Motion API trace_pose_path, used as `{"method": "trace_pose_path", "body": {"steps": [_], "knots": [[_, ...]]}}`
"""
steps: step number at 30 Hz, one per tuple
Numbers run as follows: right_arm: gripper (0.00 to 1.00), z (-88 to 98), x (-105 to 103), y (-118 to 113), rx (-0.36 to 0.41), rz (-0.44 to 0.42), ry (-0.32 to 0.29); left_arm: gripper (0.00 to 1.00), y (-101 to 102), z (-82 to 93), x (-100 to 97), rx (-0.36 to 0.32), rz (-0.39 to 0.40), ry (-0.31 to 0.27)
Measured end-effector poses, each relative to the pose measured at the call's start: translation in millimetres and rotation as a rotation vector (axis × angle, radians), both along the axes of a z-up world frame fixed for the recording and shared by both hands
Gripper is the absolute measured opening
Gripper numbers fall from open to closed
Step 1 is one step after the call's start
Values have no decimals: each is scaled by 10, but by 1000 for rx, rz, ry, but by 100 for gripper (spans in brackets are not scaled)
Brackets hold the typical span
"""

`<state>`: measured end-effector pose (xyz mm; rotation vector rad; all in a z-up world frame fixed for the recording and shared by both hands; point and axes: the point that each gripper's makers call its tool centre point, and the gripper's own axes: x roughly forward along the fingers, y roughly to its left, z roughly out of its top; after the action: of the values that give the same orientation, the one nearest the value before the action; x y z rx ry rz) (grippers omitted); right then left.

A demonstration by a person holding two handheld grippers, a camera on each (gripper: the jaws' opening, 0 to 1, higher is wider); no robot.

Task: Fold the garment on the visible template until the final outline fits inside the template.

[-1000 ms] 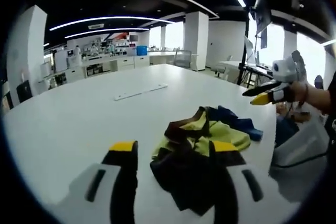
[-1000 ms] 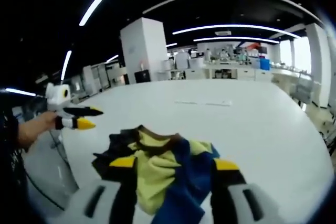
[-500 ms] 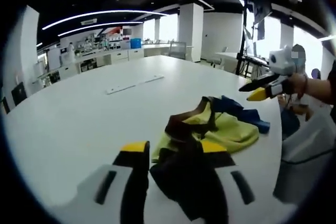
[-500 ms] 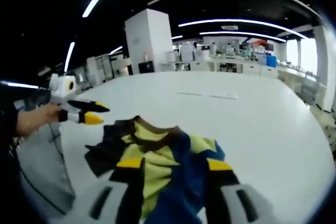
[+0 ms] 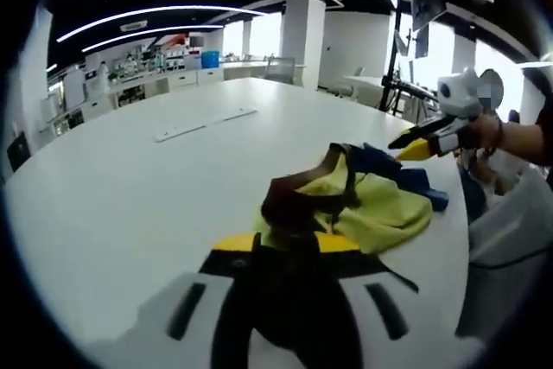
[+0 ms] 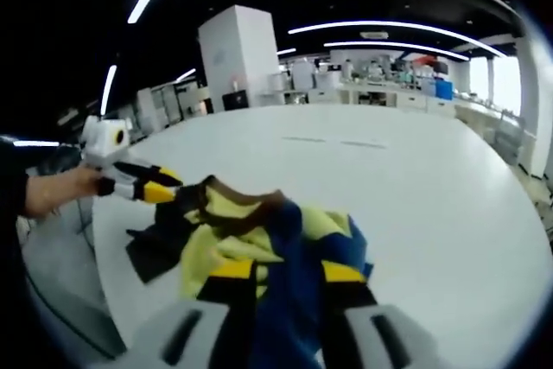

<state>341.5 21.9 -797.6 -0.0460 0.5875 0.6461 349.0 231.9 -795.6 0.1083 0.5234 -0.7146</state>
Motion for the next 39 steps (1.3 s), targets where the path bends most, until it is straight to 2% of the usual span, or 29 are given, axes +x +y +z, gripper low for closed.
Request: {"method": "trace_pose_path", "body": {"steps": [7, 11, 14, 22, 24, 29, 31, 33, 37, 39], "knots": [[15, -106, -28, 38, -15, 8, 20, 14, -69, -77, -45, -1, -15, 39], [10, -149, -33, 19, -43, 1, 21, 7, -90, -91, -75, -5, -29, 48], [1, -167, -39, 9, -51, -4, 18, 2, -80, -93, -78, -4, -27, 48], [0, -119, -44, -66, -31, -42, -8, 0, -69, 34, -141, -22, -20, 27], [0, -100, -45, -58, -39, -33, -18, 0, -90, 76, -177, -11, -38, 23], [0, -8, -25, -75, -61, -30, -50, 0, -108, 230, -202, 8, -53, -33], [0, 64, -3, -75, -65, -29, -62, 0, -130, 322, -201, -20, -38, -53], [0, 116, 6, -76, -75, -21, -67, 0, -170, 388, -220, -78, -45, -50], [0, 292, 59, -106, -108, -20, -121, 0, -157, 487, -247, -64, -37, -81], [0, 354, 88, -126, -108, -26, -130, 0, -133, 551, -237, -87, -30, -88]]}}
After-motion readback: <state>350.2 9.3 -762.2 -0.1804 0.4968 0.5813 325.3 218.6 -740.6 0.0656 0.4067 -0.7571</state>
